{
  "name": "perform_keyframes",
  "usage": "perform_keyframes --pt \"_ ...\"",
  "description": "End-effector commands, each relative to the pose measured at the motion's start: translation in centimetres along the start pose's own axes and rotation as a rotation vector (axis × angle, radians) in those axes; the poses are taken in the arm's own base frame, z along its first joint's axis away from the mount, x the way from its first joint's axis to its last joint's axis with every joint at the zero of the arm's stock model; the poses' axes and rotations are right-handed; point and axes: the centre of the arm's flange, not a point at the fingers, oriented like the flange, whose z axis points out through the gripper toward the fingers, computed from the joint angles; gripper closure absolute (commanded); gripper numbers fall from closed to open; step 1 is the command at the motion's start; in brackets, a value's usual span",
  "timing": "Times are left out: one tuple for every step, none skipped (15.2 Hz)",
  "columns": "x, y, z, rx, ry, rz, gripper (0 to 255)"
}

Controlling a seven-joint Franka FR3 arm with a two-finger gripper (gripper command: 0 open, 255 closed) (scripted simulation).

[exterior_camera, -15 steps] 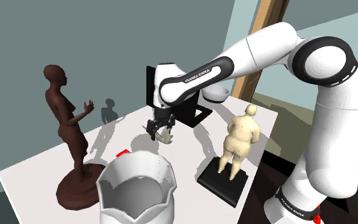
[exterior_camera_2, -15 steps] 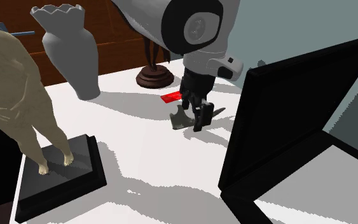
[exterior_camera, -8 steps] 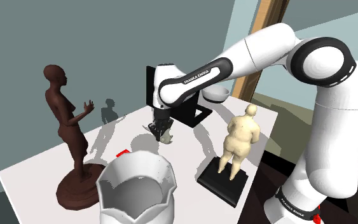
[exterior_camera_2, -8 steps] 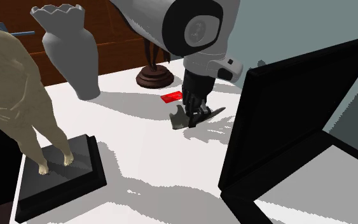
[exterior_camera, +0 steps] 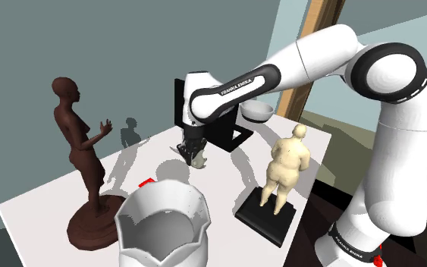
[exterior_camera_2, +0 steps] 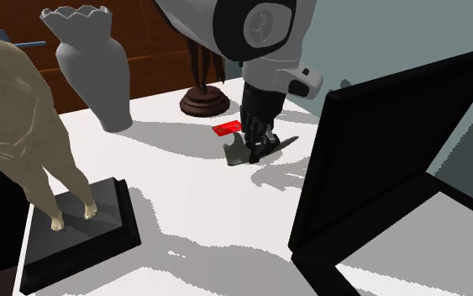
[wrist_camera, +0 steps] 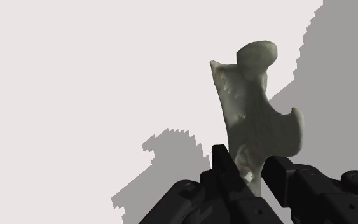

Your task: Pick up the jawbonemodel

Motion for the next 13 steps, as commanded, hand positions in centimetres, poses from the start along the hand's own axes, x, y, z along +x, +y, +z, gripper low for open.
perform_keyframes --pt "-0.1 0.0 -1.1 0.000 0.000 0.000 255" --pt "-0.1 -0.1 -1.6 0.000 0.000 0.000 255" --pt "-0.2 -0.1 -2.1 0.000 0.000 0.000 255" --pt "-0.2 -0.2 -2.6 0.000 0.000 0.000 255" --pt "-0.3 -0.2 -3.2 0.000 0.000 0.000 255" --pt "-0.3 -0.3 -3.7 0.000 0.000 0.000 255" --pt "-0.4 -0.3 -4.2 0.000 0.000 0.000 255" --pt "-0.4 -0.3 -4.7 0.000 0.000 0.000 255" --pt "-0.4 -0.4 -5.3 0.000 0.000 0.000 255" --pt "-0.5 -0.4 -5.8 0.000 0.000 0.000 255" --pt "-0.5 -0.5 -6.3 0.000 0.000 0.000 255" --pt "-0.5 -0.5 -6.4 0.000 0.000 0.000 255" --pt "-0.5 -0.5 -6.4 0.000 0.000 0.000 255"
